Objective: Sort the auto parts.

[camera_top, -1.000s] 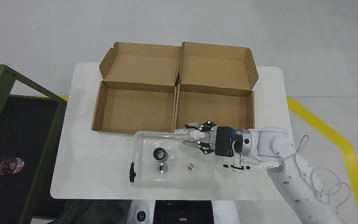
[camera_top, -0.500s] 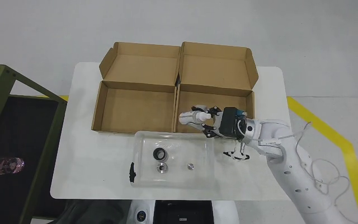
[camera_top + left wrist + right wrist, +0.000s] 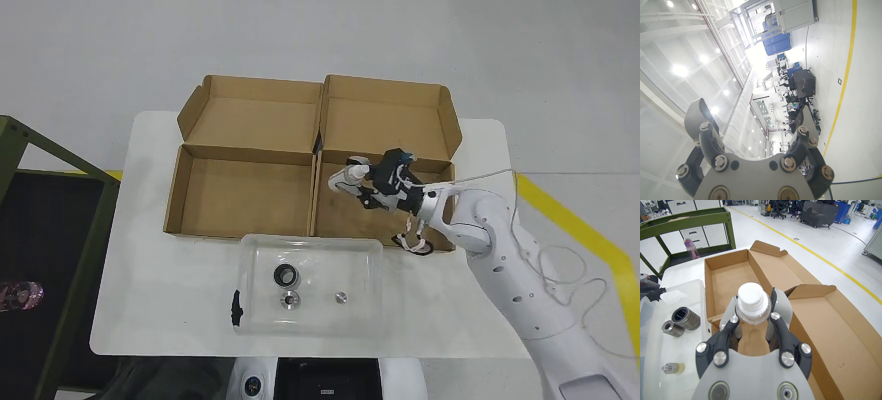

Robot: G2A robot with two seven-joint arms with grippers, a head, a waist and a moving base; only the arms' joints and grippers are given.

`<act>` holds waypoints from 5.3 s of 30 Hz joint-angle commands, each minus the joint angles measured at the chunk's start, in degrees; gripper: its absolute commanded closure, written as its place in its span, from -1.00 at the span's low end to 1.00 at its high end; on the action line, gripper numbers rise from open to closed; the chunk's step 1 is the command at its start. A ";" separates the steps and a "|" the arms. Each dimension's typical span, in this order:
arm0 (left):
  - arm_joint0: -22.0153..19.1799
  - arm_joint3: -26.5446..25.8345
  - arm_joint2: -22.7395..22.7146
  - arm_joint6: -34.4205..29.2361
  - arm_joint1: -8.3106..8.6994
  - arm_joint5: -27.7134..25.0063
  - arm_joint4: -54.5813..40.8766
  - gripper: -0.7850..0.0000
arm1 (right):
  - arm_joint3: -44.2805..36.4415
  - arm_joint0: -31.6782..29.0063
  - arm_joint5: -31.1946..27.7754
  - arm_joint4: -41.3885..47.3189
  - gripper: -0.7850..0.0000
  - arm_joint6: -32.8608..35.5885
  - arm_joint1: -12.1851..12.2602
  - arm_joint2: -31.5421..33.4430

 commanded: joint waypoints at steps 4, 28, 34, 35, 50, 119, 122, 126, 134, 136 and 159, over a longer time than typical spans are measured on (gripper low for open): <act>0.00 0.00 0.00 0.00 0.00 0.00 0.00 -1.00 | 5.37 2.93 1.83 -0.36 1.00 0.97 -1.10 -3.19; 0.00 0.00 0.00 0.00 0.00 0.00 0.00 -1.00 | 15.23 8.58 3.89 -1.90 -1.00 2.59 -4.48 -9.91; 0.00 0.00 0.00 0.00 0.00 0.00 0.00 -1.00 | 8.11 5.46 2.18 -2.16 -1.00 2.87 -3.22 -6.23; 0.00 0.00 0.00 0.00 0.00 0.00 0.00 -1.00 | 6.69 4.65 2.02 -2.13 -1.00 3.26 -2.94 -5.42; 0.00 0.00 0.00 0.00 0.00 0.00 0.00 -1.00 | -17.76 -8.80 -3.85 -1.05 -1.00 18.22 0.84 2.78; 0.00 0.00 0.00 0.00 0.00 0.00 0.00 -1.00 | -24.49 -13.45 -7.20 -15.84 0.74 45.75 2.37 -15.00; 0.00 0.00 0.00 0.00 0.00 0.00 0.00 -1.00 | -24.49 -13.32 -7.33 -15.47 1.00 45.62 2.39 -15.17; 0.00 0.00 0.00 0.00 0.00 0.00 0.00 -1.00 | -24.89 -13.15 -7.43 -14.71 1.00 44.57 2.44 -15.12; 0.00 0.00 0.00 0.00 0.00 0.00 0.00 -1.00 | -25.96 -12.93 -7.97 -13.61 1.00 39.24 2.70 -13.93; 0.00 0.00 0.00 0.00 0.00 0.00 0.00 -1.00 | -26.30 -12.97 -7.91 -13.57 1.00 36.85 2.80 -13.29; 0.00 0.00 0.00 0.00 0.00 0.00 0.00 -1.00 | -28.98 -19.54 -6.06 -14.75 1.00 -0.02 5.08 2.46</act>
